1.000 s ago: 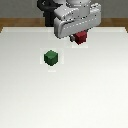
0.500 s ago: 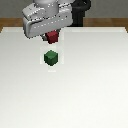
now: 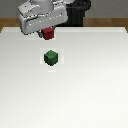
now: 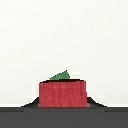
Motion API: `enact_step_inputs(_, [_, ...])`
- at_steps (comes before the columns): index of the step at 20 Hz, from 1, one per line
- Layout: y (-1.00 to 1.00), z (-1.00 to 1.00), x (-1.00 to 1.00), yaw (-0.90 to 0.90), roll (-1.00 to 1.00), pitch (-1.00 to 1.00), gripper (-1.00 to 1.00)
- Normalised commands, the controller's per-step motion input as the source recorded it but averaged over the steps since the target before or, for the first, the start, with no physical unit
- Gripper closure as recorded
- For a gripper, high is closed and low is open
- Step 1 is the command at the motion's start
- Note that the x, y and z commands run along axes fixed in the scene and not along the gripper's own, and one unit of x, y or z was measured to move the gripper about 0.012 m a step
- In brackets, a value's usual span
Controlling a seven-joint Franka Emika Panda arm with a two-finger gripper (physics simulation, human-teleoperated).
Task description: Place the red cube on top of the green cube.
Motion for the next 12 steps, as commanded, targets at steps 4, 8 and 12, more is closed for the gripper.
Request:
enact_step_inputs(4, [0.25,-0.25,0.00,0.00,0.00,0.00,1.00])
enact_step_inputs(8, [0.00,-0.25,0.00,0.00,0.00,0.00,1.00])
enact_step_inputs(12, [0.00,-0.75,0.00,0.00,0.00,0.00,1.00])
